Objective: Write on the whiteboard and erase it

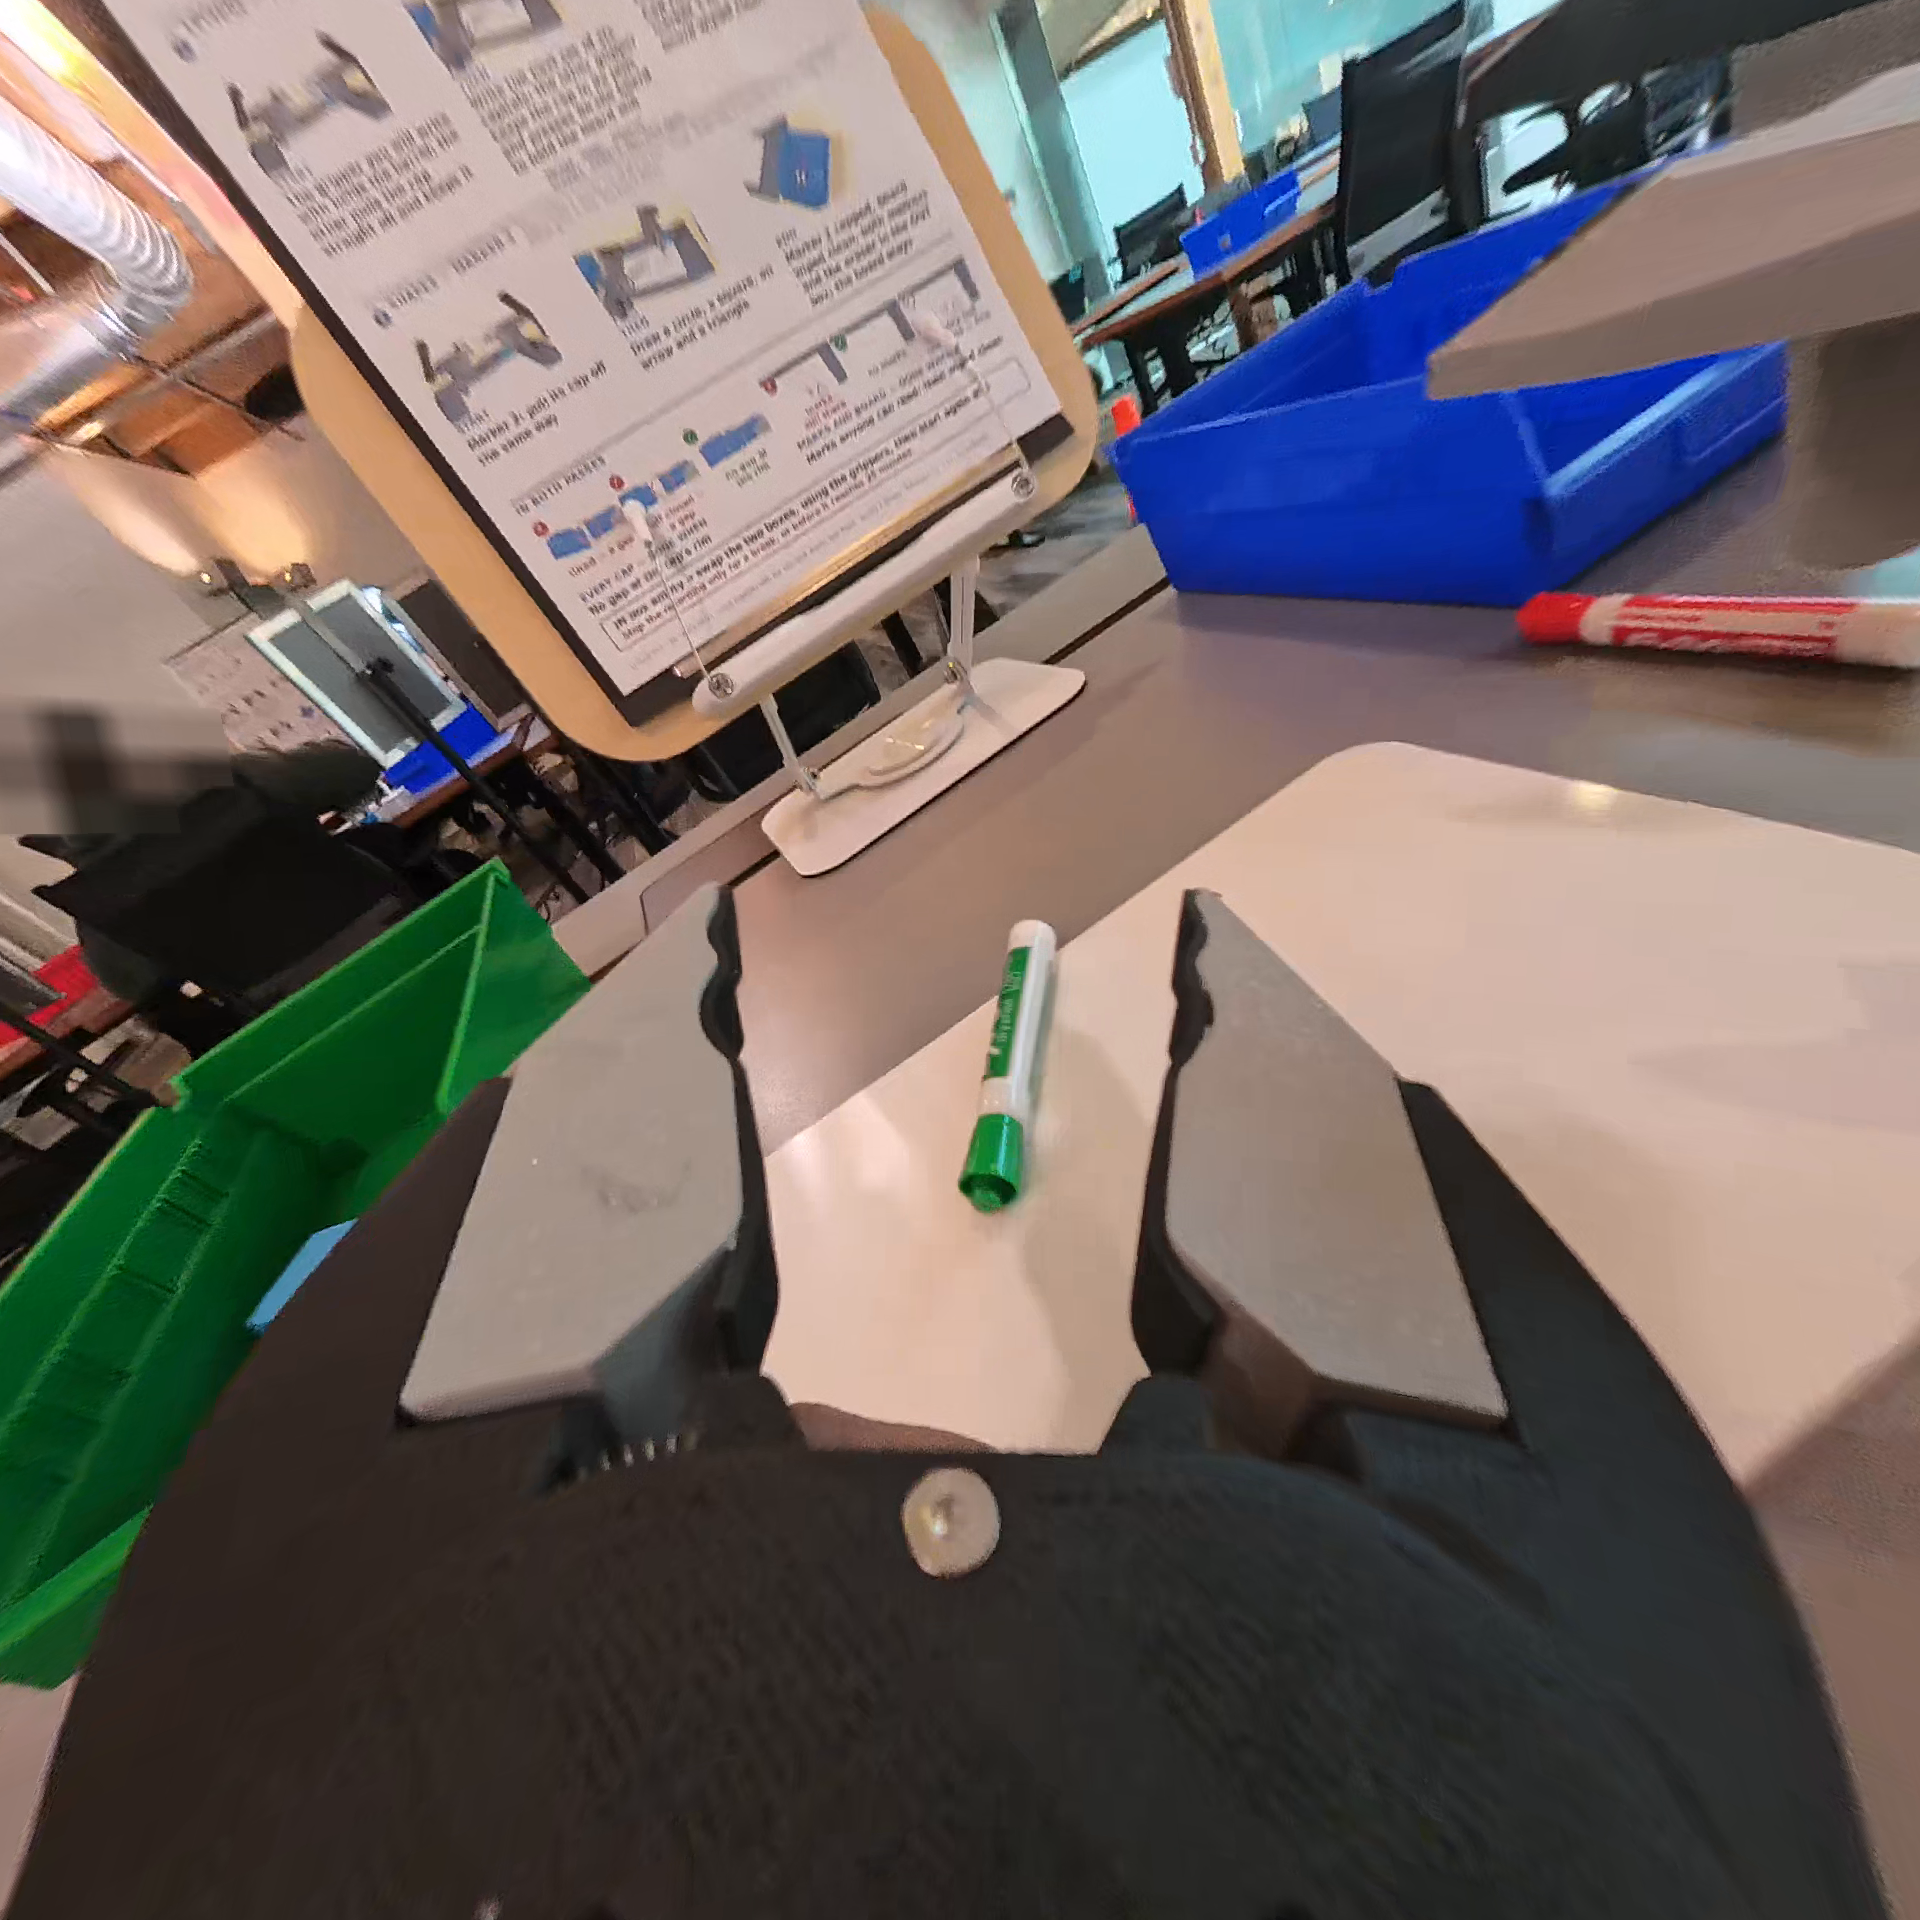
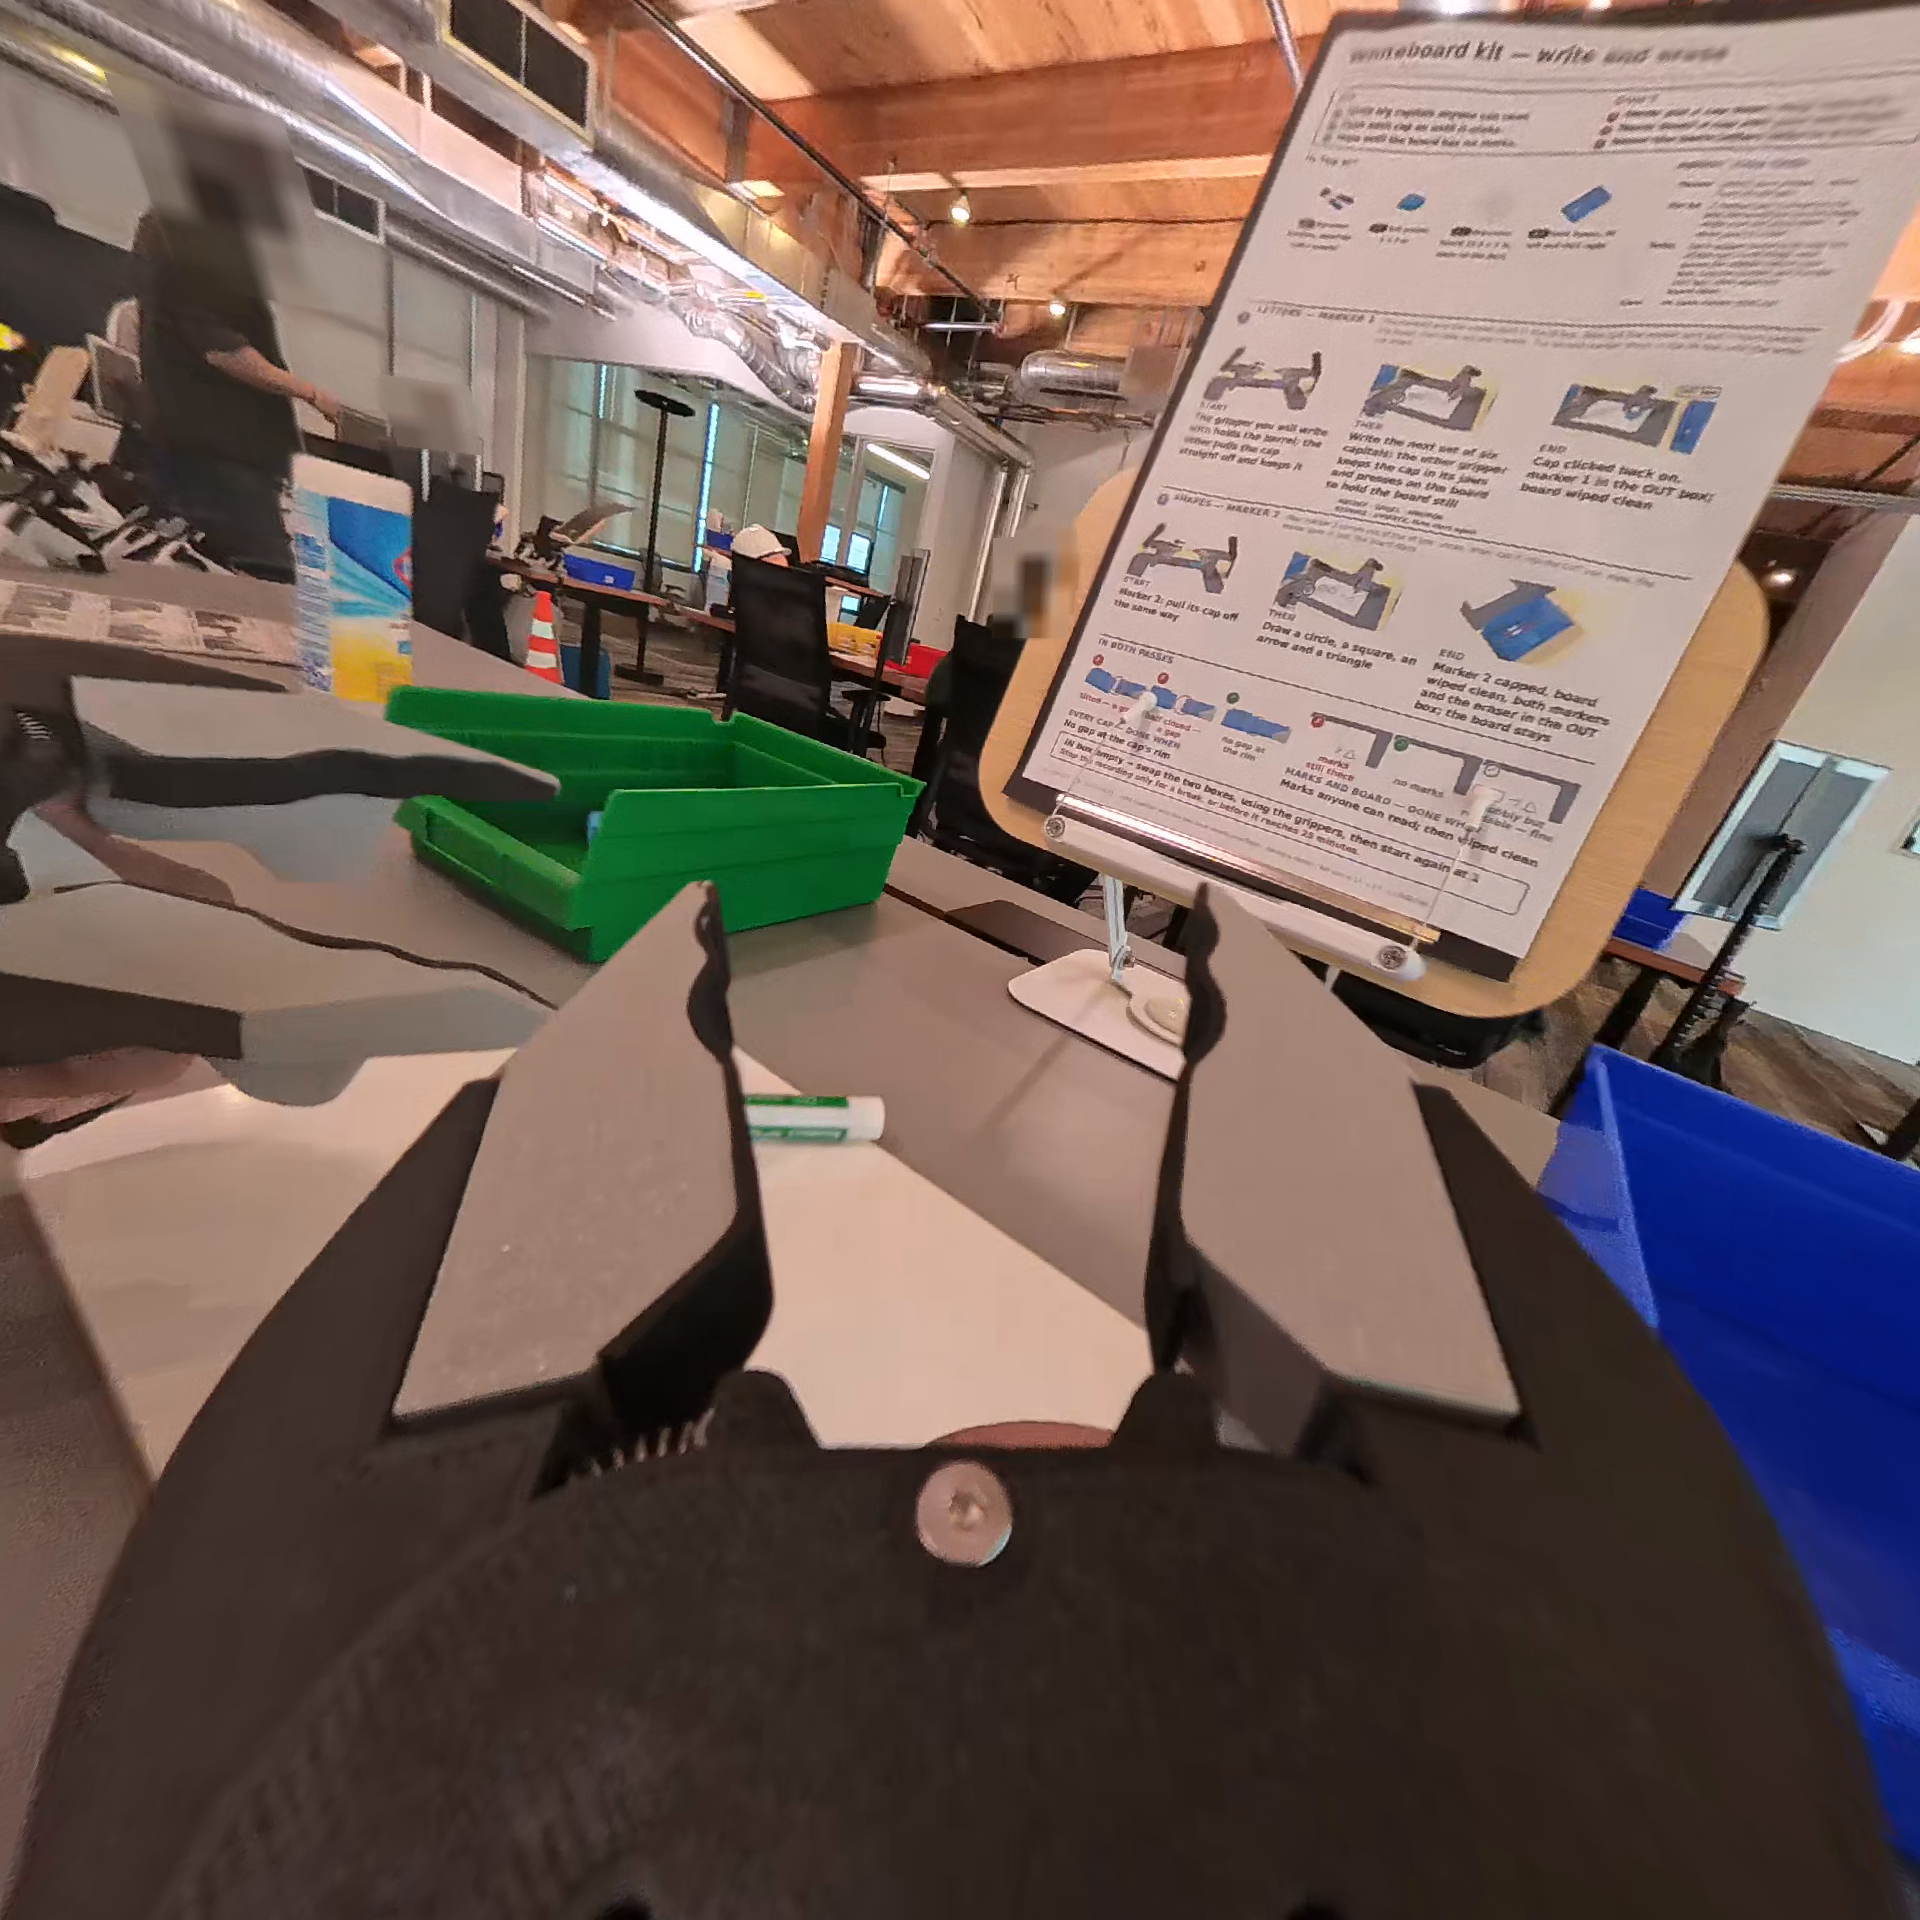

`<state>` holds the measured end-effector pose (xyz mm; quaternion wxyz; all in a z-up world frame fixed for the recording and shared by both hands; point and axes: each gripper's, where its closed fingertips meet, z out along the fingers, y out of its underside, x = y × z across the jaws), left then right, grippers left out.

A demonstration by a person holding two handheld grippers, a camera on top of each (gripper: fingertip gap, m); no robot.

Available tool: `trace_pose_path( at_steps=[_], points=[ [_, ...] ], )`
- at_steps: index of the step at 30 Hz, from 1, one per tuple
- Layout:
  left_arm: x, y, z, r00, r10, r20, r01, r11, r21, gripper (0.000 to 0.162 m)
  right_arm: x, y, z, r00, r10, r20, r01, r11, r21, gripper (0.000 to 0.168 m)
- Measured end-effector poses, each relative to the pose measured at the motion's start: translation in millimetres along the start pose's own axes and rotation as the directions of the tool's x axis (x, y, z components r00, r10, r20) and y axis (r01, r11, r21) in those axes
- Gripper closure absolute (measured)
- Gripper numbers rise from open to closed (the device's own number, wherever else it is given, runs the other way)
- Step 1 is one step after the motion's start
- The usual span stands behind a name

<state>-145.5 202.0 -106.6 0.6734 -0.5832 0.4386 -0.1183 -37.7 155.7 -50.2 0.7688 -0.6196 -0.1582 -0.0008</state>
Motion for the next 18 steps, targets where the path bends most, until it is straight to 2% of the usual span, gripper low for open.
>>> trace_pose_path(
  at_steps=[1, 5, 10, 13, 18],
  points=[
    [2.2, -5.2, -12.0, 1.000, -0.012, -0.008, 0.012, 1.000, 0.022, 0.079, -1.8, -7.1, -12.2, 1.000, 0.008, -0.010, -0.008, 1.000, 0.014, 0.074],
    [4.4, -30.3, -70.7, 0.994, -0.105, -0.043, 0.111, 0.982, 0.154, 0.082, -7.1, -47.0, -74.5, 0.999, 0.036, -0.041, -0.031, 0.992, 0.122, 0.065],
    [5.5, -50.0, -145.5, 0.978, -0.182, -0.106, 0.201, 0.953, 0.224, 0.076, -7.5, -80.1, -148.1, 0.994, 0.039, -0.098, -0.025, 0.990, 0.141, 0.042],
    [-3.2, -62.2, -185.0, 0.989, -0.138, -0.057, 0.147, 0.962, 0.229, 0.071, -2.2, -102.3, -196.9, 0.985, 0.019, -0.170, 0.013, 0.983, 0.183, 0.044],
    [-19.6, -98.1, -264.2, 0.983, -0.170, -0.061, 0.181, 0.915, 0.361, 0.074, 11.0, -135.4, -267.0, 0.968, 0.051, -0.247, 0.012, 0.968, 0.249, 0.046]
  ],
)
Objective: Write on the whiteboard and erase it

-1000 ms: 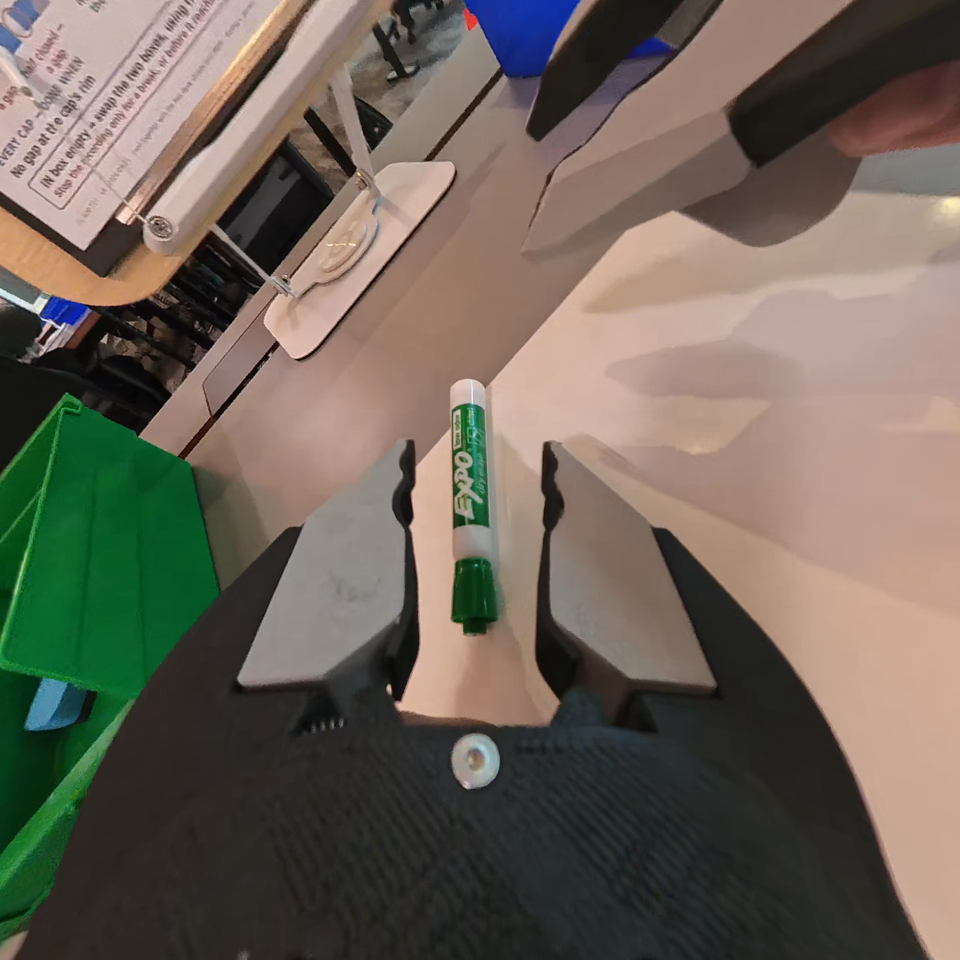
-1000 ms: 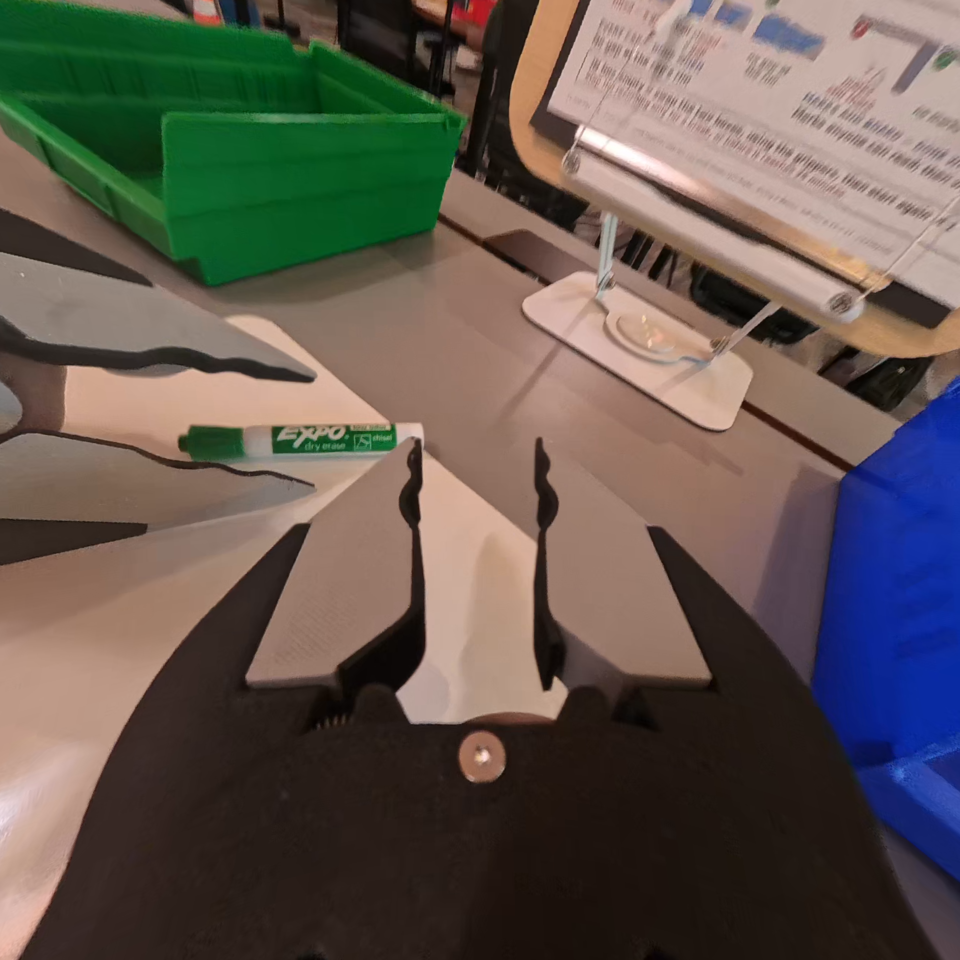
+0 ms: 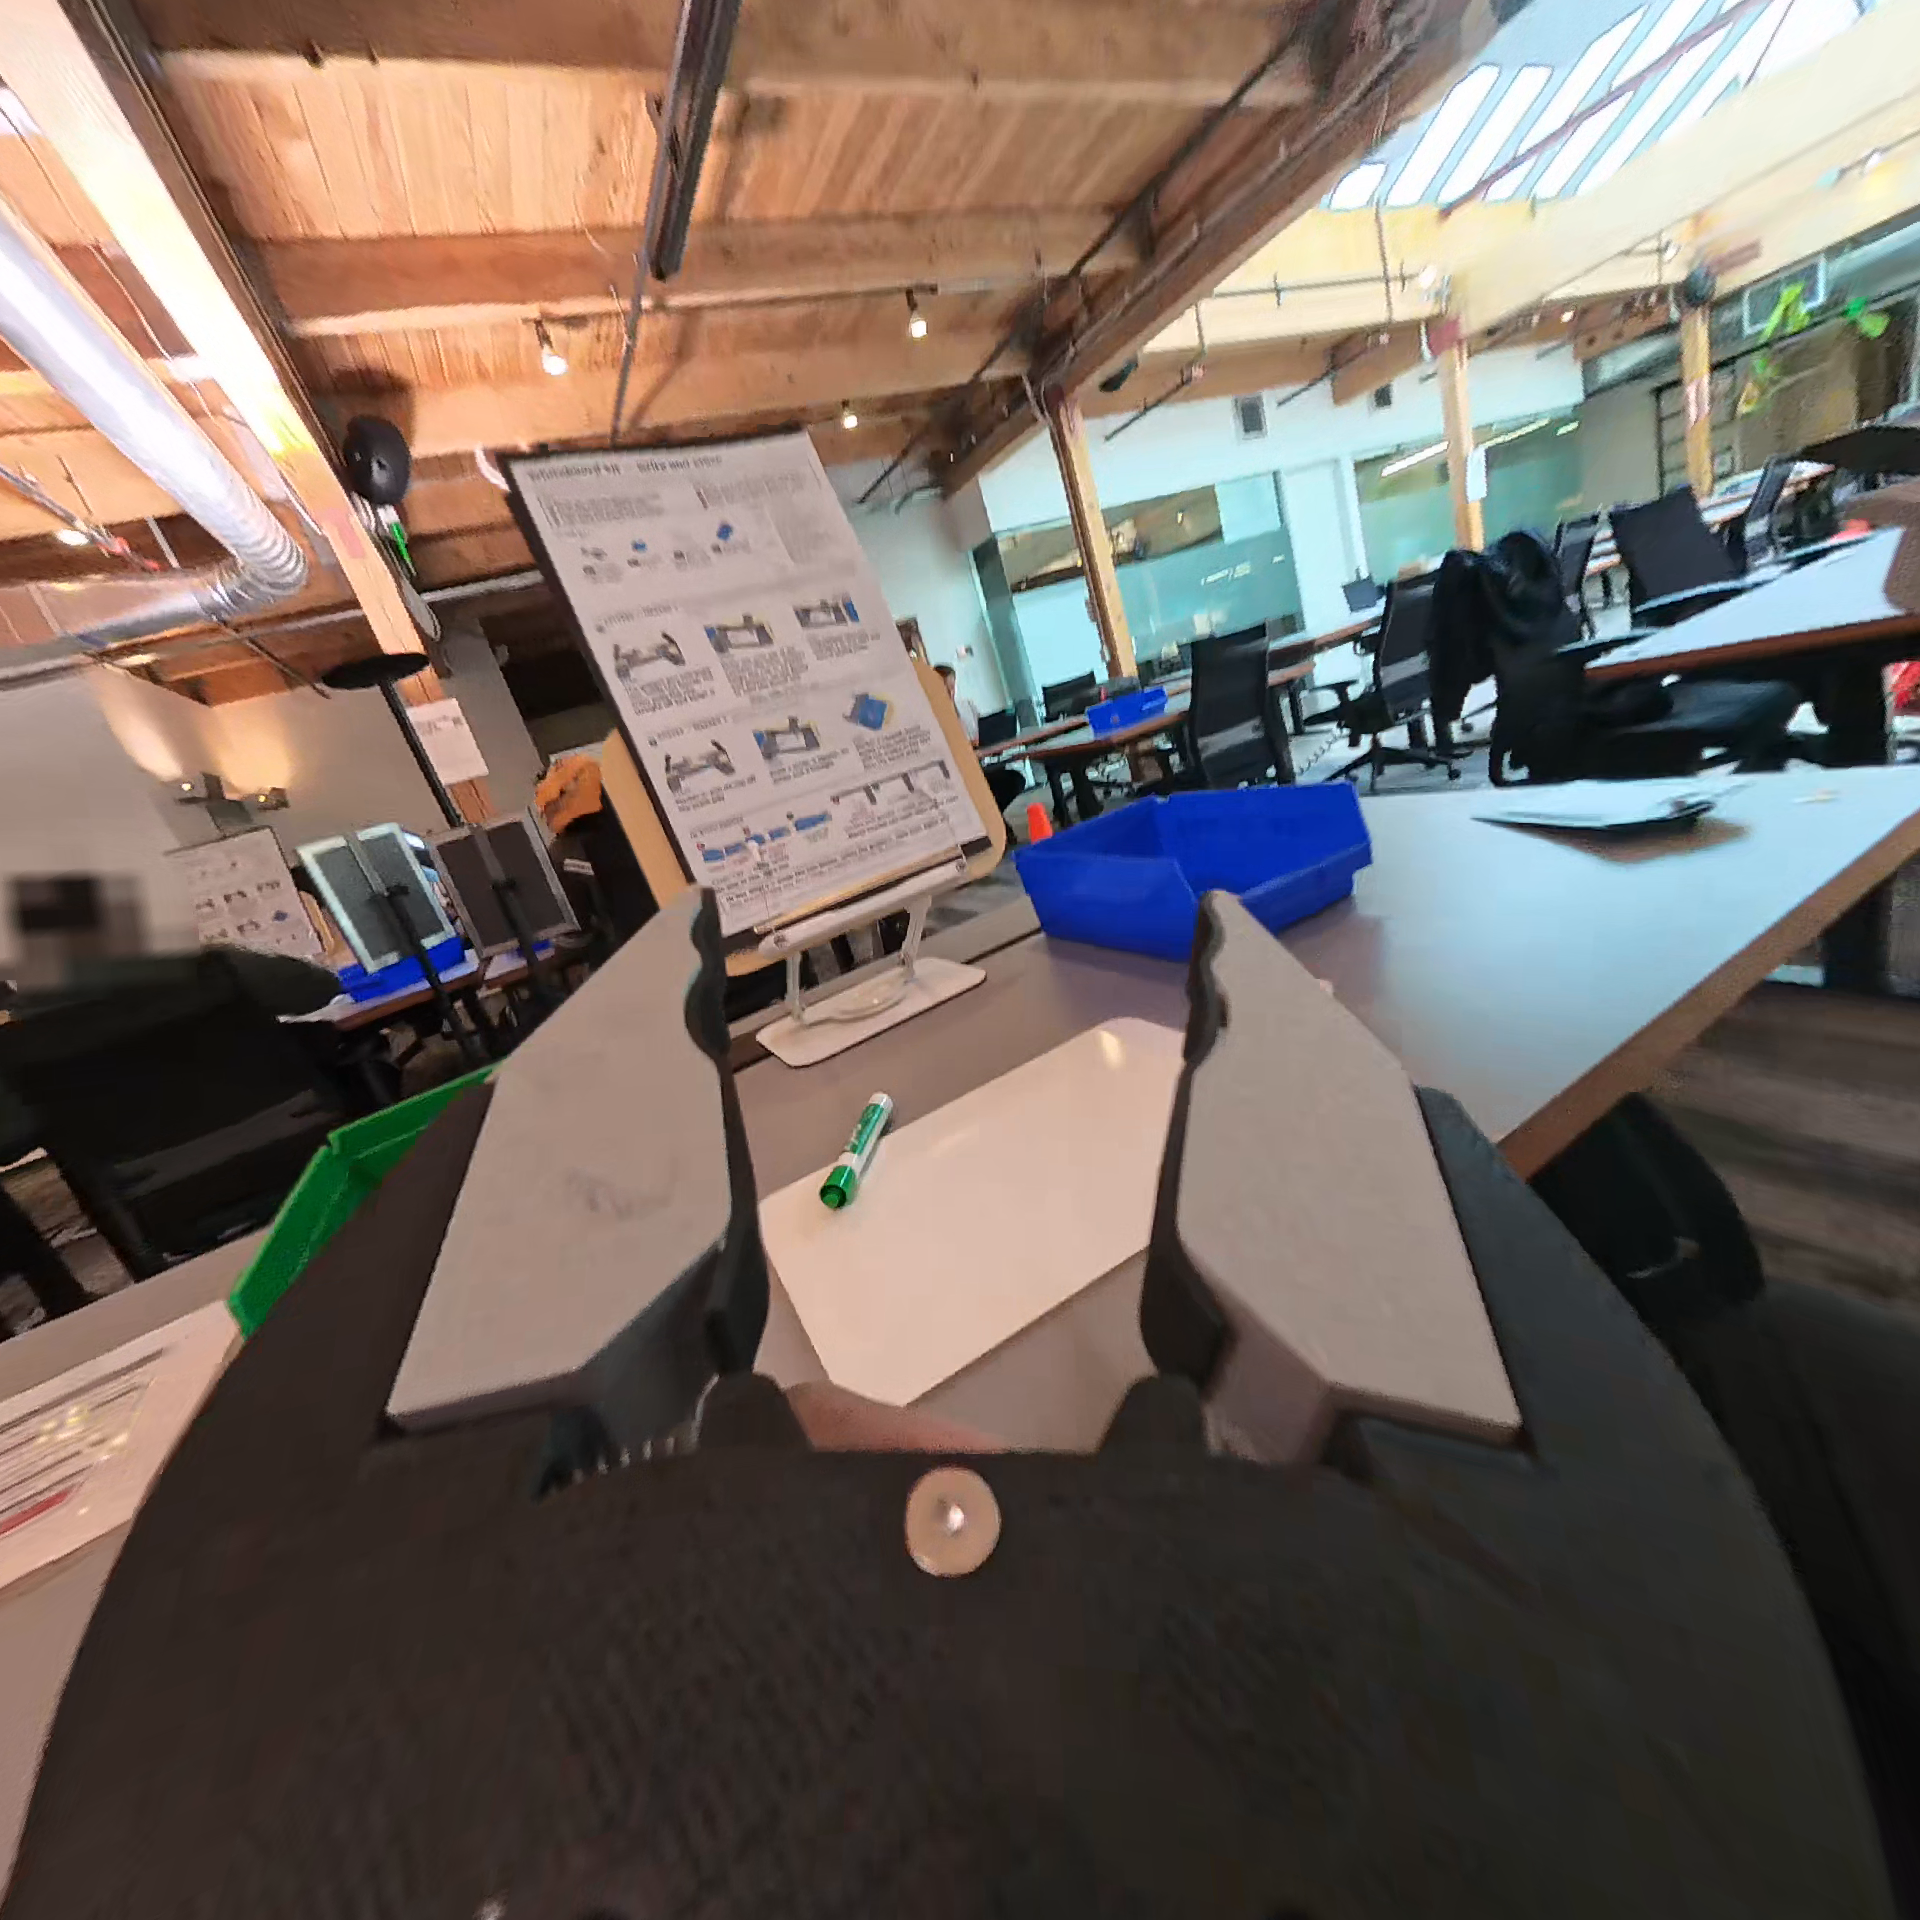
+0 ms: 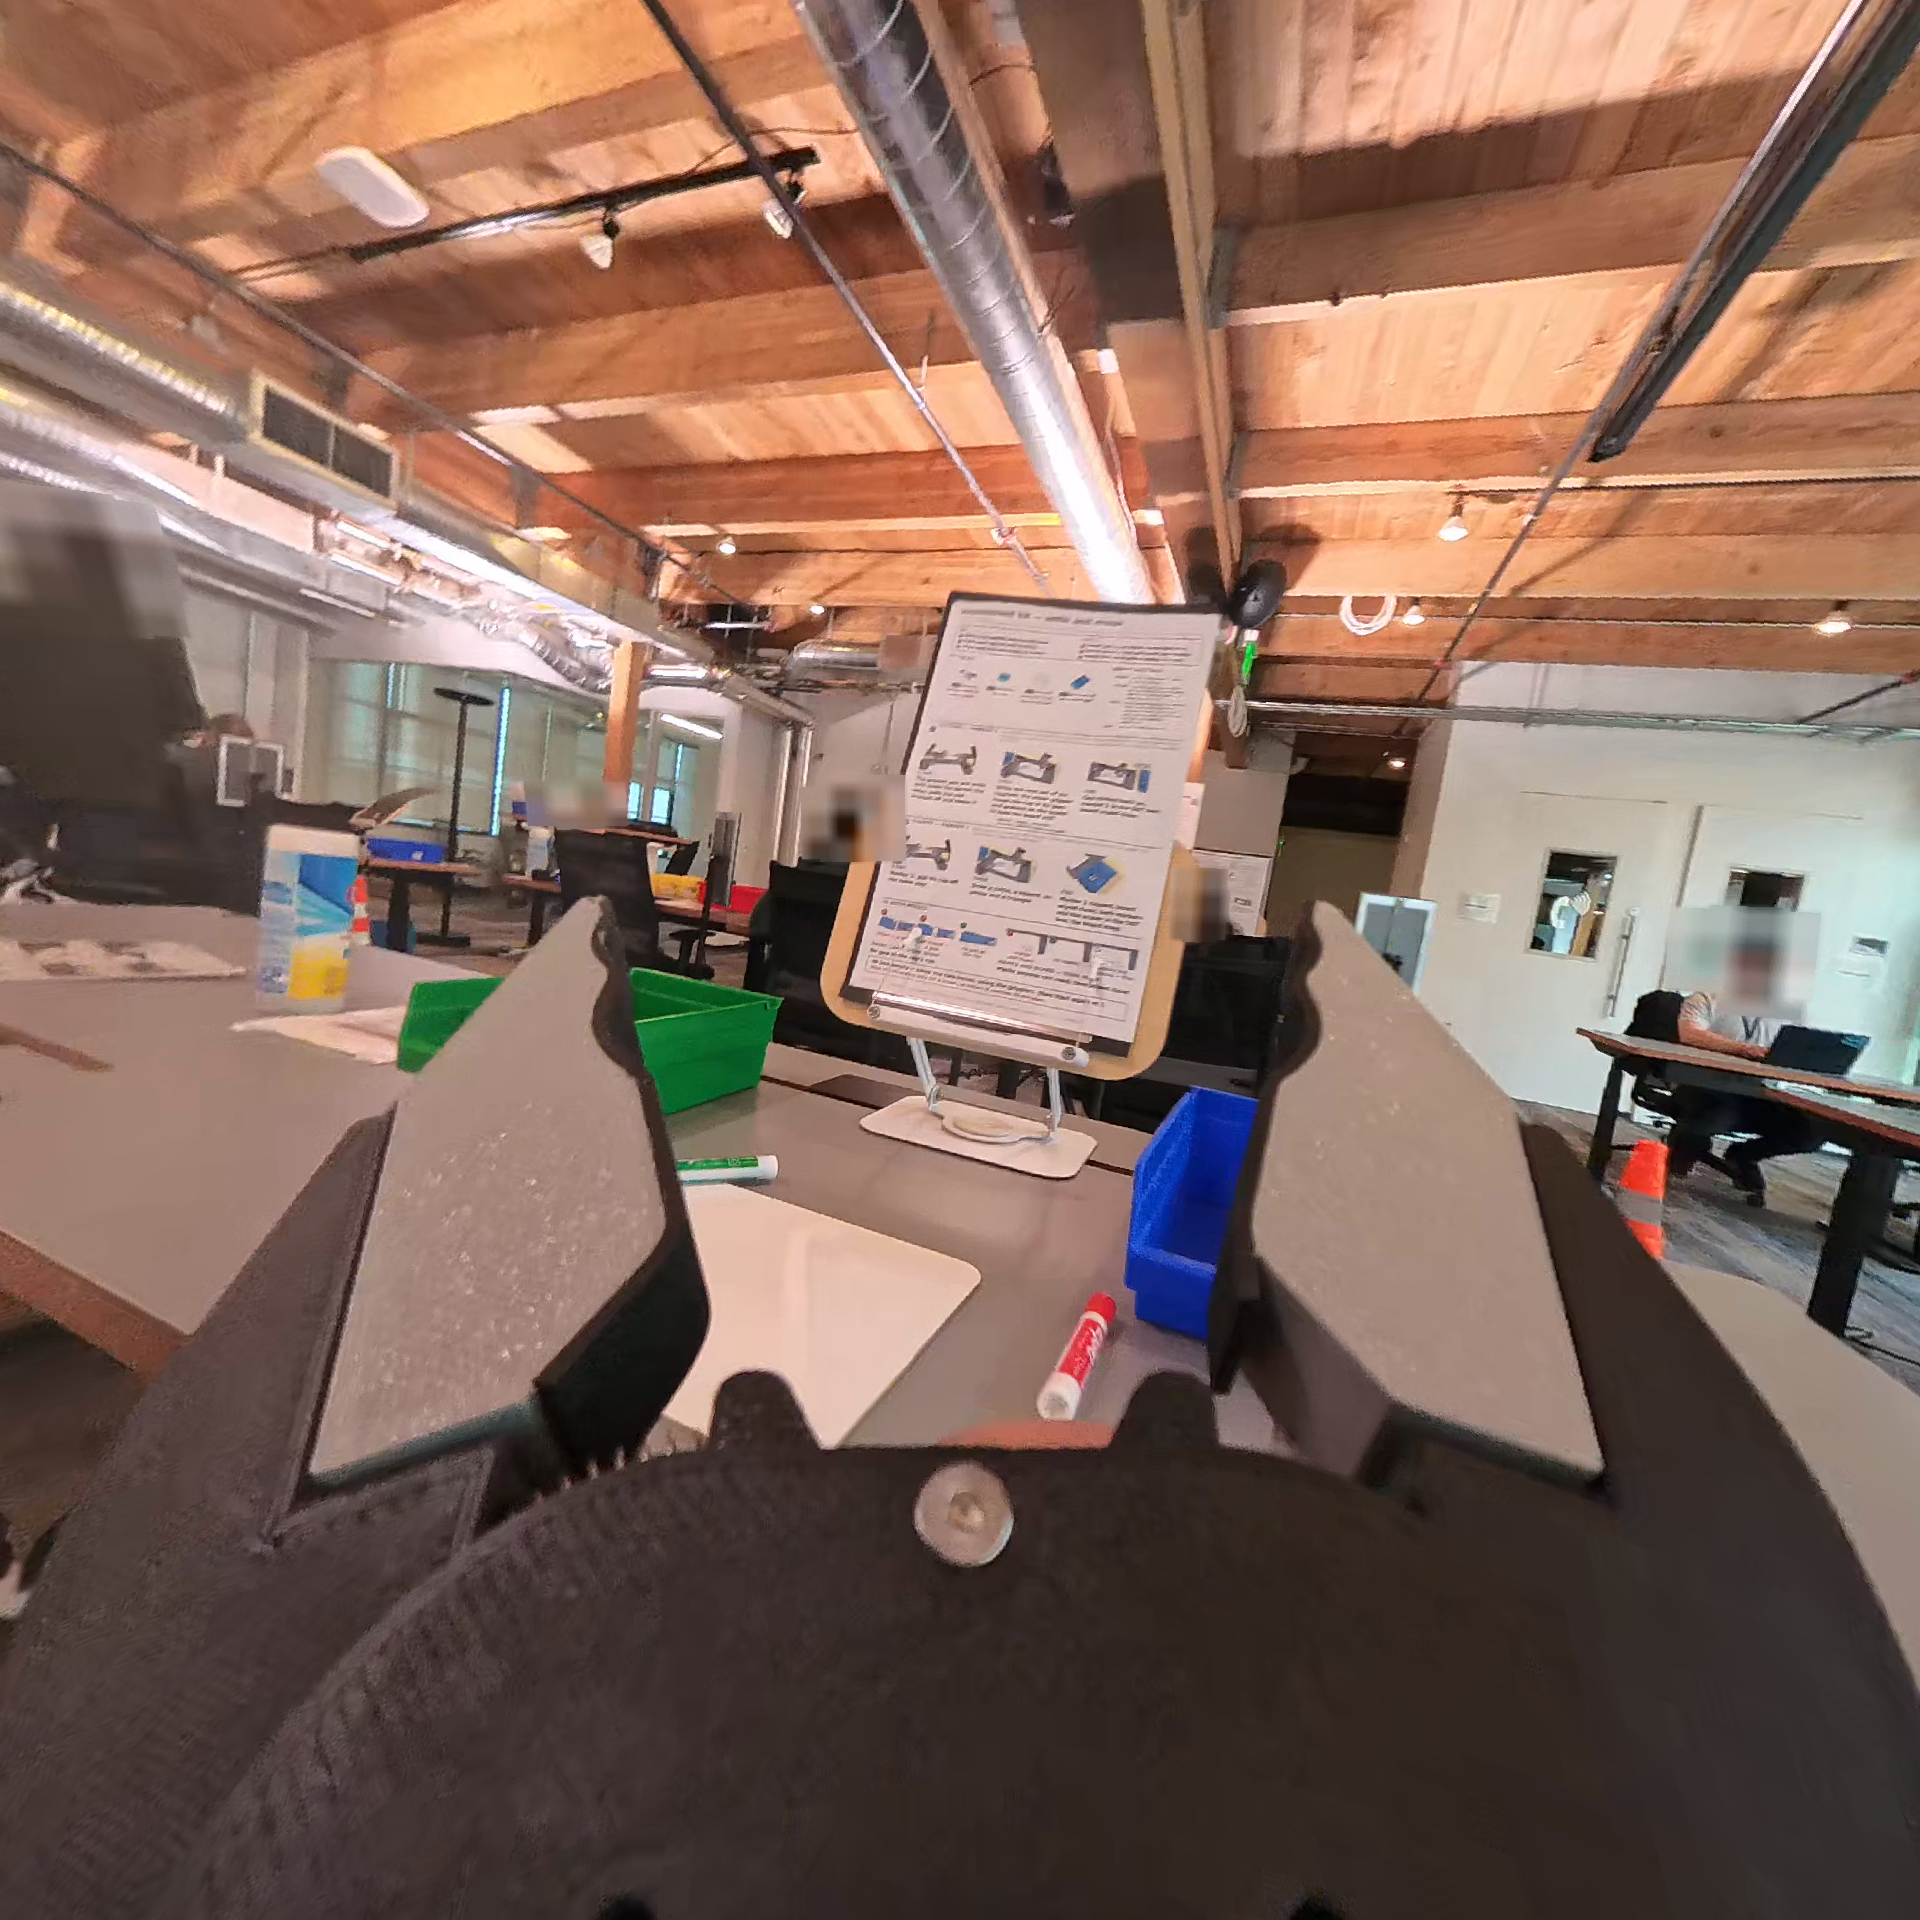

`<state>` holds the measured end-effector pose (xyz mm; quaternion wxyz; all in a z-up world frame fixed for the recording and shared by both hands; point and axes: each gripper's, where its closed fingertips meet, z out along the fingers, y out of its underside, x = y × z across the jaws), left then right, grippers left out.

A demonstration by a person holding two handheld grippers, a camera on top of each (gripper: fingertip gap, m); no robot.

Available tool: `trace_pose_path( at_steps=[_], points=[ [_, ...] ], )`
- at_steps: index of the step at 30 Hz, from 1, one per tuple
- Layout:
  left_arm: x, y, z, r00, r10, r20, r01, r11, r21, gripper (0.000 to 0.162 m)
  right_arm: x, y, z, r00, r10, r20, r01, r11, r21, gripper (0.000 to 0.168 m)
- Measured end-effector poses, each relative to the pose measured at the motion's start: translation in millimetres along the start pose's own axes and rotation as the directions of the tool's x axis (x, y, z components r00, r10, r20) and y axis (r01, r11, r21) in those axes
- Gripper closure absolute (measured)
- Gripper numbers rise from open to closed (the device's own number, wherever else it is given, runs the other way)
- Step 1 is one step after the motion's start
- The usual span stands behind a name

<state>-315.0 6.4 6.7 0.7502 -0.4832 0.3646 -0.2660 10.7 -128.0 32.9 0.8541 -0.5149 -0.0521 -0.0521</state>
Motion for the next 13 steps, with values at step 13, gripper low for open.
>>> trace_pose_path(
  at_steps=[13],
  points=[
    [-1.5, -9.5, -100.5, 0.997, -0.071, -0.012, 0.071, 0.997, 0.016, 0.074, -33.4, -35.2, -74.1, 0.999, 0.044, -0.027, -0.044, 0.999, -0.003, 0.043]
  ],
)
